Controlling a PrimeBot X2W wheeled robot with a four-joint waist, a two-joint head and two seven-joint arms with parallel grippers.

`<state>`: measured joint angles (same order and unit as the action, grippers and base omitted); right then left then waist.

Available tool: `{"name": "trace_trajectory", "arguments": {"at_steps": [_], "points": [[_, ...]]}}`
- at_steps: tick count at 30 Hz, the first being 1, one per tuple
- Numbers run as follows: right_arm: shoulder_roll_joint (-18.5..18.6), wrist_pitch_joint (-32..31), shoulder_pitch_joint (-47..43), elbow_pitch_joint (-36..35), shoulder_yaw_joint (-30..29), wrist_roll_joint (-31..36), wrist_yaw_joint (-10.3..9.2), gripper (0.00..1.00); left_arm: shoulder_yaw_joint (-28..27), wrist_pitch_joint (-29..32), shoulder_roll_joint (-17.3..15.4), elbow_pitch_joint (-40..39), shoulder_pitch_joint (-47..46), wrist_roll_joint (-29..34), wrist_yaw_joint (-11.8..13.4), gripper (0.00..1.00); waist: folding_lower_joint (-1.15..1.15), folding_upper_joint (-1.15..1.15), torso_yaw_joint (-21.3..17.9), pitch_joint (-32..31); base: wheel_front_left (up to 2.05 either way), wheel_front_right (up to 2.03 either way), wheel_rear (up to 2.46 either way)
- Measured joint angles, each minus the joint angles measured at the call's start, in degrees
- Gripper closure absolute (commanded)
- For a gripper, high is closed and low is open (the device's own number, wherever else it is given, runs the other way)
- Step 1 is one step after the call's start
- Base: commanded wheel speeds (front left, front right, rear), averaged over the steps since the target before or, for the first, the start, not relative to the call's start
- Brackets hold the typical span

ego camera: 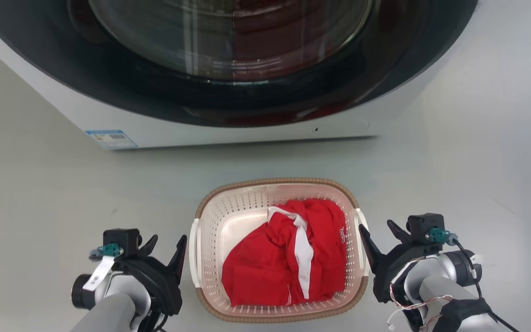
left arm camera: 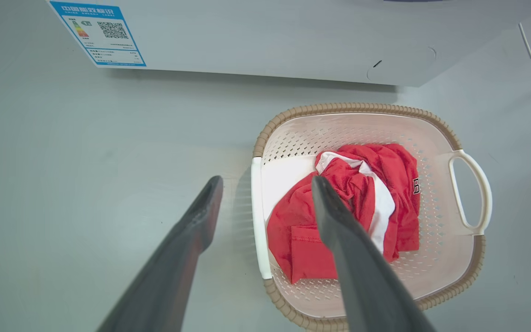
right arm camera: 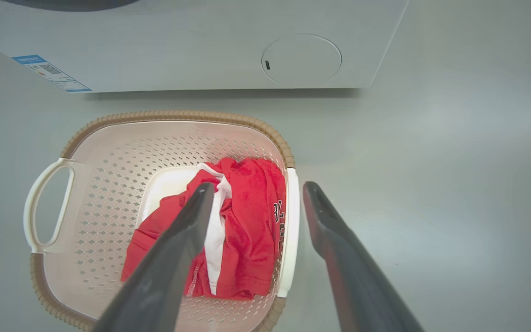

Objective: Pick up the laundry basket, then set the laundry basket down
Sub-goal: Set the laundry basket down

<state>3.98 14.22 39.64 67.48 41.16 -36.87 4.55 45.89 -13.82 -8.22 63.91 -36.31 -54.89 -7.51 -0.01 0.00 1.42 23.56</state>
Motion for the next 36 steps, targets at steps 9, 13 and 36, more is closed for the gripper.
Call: {"name": "trace_trajectory", "arguments": {"at_steps": [9, 13, 36], "points": [[0.9, 0.0, -3.8, -4.5, -1.9, 0.0, -0.02, 0.00, -2.0, -0.5, -1.7, -2.5, 3.4, 0.0, 0.0, 0.00, -0.01, 0.00, -0.7, -6.8, 0.00, 0.00, 0.00], [1.8, 0.0, -5.7, -7.9, -3.4, -0.4, -0.79, 0.00, -4.0, -0.5, -2.8, -5.3, 5.0, 0.0, 0.9, 0.00, 0.00, 0.00, -1.1, -9.5, 0.00, 0.00, 0.00], [8.8, 0.1, -18.3, -34.4, -9.4, 5.4, -8.68, 0.00, -12.6, -0.5, -10.8, -36.0, 18.6, 13.3, 12.6, 0.00, 0.00, 0.00, -1.9, -20.0, 0.00, 0.00, 0.00]]}}
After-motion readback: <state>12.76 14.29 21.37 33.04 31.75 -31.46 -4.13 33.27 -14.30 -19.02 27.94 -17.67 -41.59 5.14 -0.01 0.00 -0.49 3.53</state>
